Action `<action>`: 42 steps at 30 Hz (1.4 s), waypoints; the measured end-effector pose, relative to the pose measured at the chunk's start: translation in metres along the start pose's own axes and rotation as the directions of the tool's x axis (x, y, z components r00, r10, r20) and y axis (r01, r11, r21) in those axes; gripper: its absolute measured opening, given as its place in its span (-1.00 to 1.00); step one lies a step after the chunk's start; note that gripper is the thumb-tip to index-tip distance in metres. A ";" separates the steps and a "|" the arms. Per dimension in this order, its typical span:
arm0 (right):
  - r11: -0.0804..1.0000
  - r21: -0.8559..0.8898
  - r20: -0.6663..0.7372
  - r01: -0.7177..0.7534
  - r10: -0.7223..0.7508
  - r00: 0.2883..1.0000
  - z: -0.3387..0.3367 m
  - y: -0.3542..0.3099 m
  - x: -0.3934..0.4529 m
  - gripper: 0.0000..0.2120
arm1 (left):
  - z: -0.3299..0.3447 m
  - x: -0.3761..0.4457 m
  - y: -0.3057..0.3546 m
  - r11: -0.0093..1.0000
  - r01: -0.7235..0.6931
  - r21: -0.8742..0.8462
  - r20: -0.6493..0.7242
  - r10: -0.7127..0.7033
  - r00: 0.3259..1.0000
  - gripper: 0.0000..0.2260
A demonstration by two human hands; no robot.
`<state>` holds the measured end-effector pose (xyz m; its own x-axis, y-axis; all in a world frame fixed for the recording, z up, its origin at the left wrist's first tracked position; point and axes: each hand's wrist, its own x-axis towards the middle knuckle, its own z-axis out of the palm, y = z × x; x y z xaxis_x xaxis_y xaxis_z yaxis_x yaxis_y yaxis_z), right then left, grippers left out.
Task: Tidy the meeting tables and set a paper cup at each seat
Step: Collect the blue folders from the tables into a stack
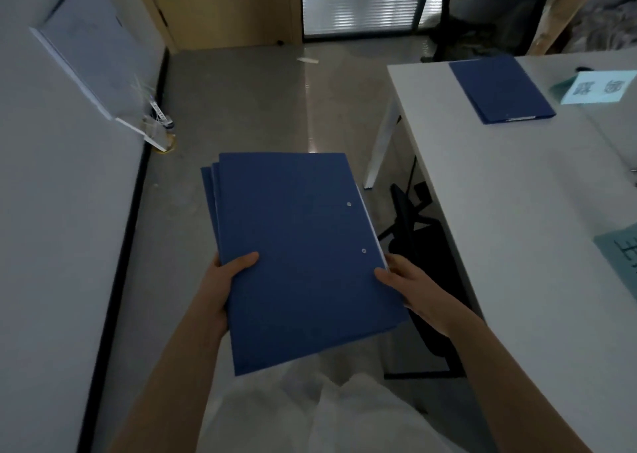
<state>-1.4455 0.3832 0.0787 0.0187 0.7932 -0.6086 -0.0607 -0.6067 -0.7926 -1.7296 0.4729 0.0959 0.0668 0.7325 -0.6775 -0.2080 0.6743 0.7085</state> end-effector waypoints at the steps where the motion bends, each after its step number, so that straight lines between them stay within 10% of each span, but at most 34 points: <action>1: 0.999 0.035 -0.014 -0.003 0.004 1.000 0.009 -0.010 0.017 -0.62 | -0.006 0.011 0.014 1.000 0.006 0.008 0.007 -0.006 1.000 -0.49; 14: 0.946 0.306 -0.183 -0.102 0.163 0.970 0.031 -0.101 0.149 -0.67 | 0.015 0.145 0.114 0.993 0.086 0.078 0.078 -0.092 0.993 -0.47; 42: 0.940 0.338 -0.357 0.043 0.086 0.930 -0.104 -0.378 0.486 -0.64 | 0.240 0.512 0.405 0.959 0.084 0.270 0.234 -0.150 0.961 -0.37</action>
<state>-1.3101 0.9925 0.0782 0.3680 0.6675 -0.6474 -0.3937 -0.5189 -0.7588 -1.5452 1.1436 0.0837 0.3237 0.6244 -0.7109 0.0695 0.7336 0.6760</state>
